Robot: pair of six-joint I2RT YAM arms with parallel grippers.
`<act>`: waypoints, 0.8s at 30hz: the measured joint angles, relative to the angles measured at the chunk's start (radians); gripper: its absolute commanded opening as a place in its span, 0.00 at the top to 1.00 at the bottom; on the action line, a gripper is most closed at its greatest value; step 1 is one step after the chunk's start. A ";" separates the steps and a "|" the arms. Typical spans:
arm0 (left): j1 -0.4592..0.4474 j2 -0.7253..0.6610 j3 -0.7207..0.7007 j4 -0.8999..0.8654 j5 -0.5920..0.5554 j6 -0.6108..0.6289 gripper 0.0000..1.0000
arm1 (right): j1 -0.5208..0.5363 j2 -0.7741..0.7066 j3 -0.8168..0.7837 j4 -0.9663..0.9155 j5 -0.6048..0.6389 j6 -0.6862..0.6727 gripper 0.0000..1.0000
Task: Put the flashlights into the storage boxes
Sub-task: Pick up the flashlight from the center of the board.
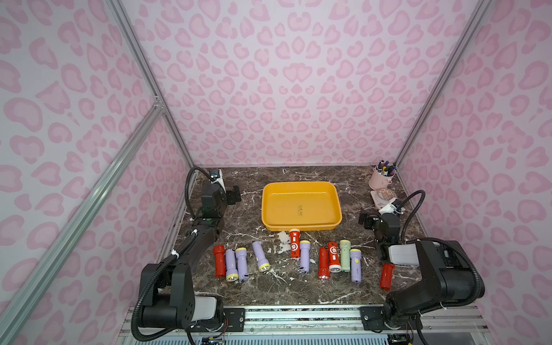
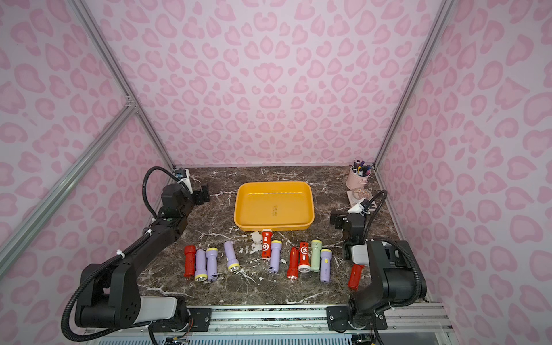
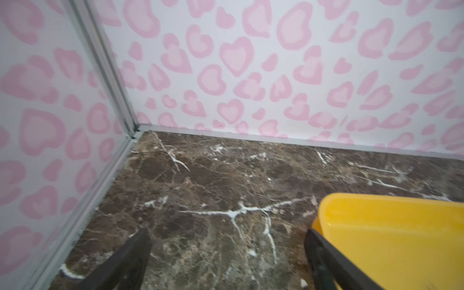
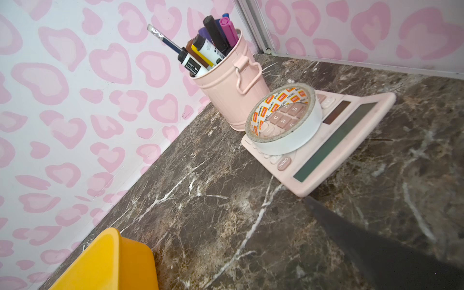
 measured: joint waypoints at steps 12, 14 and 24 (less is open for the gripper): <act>-0.285 0.089 0.275 -0.336 0.080 0.002 0.08 | 0.126 -0.206 0.159 -0.312 0.116 -0.025 0.00; -0.307 0.092 0.300 -0.370 0.083 0.002 0.09 | 0.172 -0.249 0.284 -0.480 0.206 -0.006 0.00; -0.397 0.050 0.303 -0.472 0.111 -0.003 0.09 | 0.299 -0.560 0.480 -1.193 0.340 0.197 0.03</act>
